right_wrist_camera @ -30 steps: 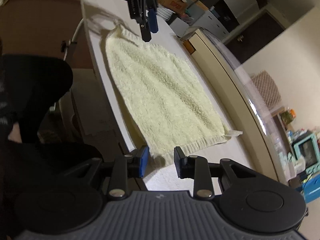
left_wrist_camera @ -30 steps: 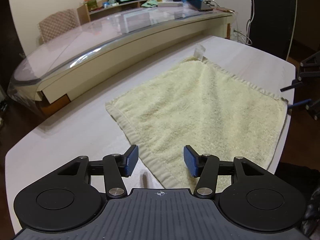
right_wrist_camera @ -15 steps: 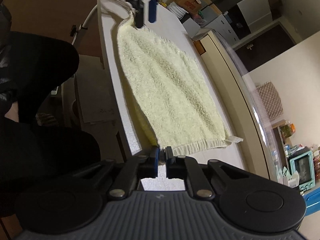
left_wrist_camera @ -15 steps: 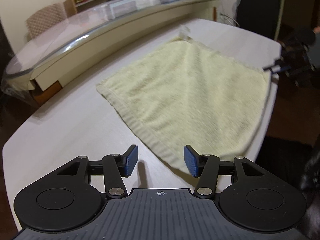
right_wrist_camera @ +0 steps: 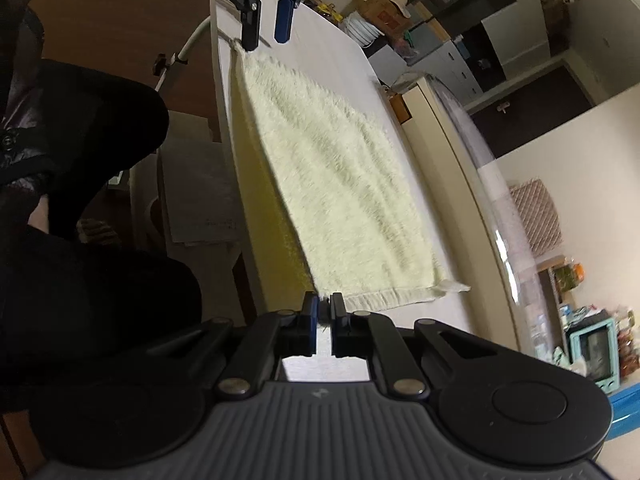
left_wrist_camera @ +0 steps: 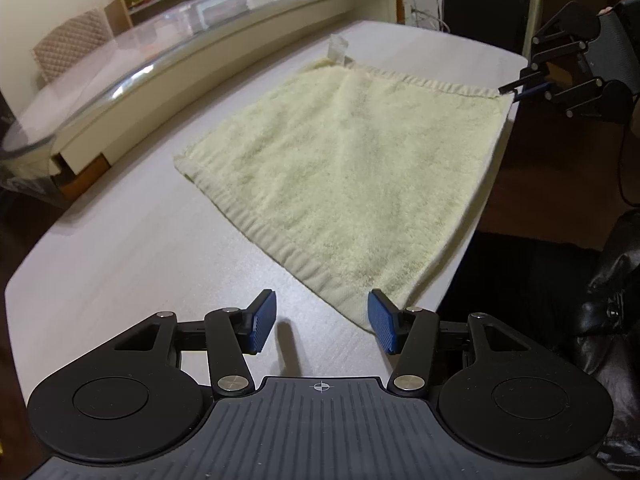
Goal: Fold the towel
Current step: 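Grasp a towel corner with the right gripper, then lift the corner with the right gripper and fold it diagonally onto the opposite corner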
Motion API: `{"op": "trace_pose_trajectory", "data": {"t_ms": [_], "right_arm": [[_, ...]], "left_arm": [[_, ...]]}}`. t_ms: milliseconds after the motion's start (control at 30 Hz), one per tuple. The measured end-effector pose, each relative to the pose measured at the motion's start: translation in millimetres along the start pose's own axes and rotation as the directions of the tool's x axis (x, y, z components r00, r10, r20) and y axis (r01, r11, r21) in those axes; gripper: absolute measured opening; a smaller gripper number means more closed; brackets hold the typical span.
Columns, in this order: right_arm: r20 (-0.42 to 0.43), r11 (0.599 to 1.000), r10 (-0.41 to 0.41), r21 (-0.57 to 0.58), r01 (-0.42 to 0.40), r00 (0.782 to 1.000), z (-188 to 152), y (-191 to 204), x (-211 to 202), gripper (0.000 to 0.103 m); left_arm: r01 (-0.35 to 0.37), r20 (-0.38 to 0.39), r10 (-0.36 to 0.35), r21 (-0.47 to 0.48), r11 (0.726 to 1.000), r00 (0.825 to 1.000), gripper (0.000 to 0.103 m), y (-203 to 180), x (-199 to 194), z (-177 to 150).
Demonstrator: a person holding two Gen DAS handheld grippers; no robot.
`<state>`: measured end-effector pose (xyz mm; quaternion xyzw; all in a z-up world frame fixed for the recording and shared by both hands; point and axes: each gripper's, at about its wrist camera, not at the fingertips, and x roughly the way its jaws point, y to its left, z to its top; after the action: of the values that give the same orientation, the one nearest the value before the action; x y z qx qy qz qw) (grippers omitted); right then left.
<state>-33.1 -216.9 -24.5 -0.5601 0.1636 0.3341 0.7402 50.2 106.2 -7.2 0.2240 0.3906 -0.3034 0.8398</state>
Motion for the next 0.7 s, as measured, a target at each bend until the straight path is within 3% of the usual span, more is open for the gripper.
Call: {"op": "trace_pose_trajectory", "data": {"t_ms": [133,267,700], "right_arm": [[0.011,0.997,-0.035,-0.063,0.036,0.999,8,-16,-8,0.007],[0.032,0.988,-0.045,-0.150,0.050,0.998,18,-33,-6,0.007],[0.108,0.905,0.045,-0.426,0.005,0.993,66,-91,41,0.007]], "left_arm": [[-0.018,0.049,0.021,-0.059,0.998,0.999,0.058,10,0,7],[0.012,0.050,-0.011,-0.032,0.999,0.999,0.058,-1,8,6],[-0.009,0.082,0.018,-0.114,0.993,0.996,0.058,-15,5,-18]]}}
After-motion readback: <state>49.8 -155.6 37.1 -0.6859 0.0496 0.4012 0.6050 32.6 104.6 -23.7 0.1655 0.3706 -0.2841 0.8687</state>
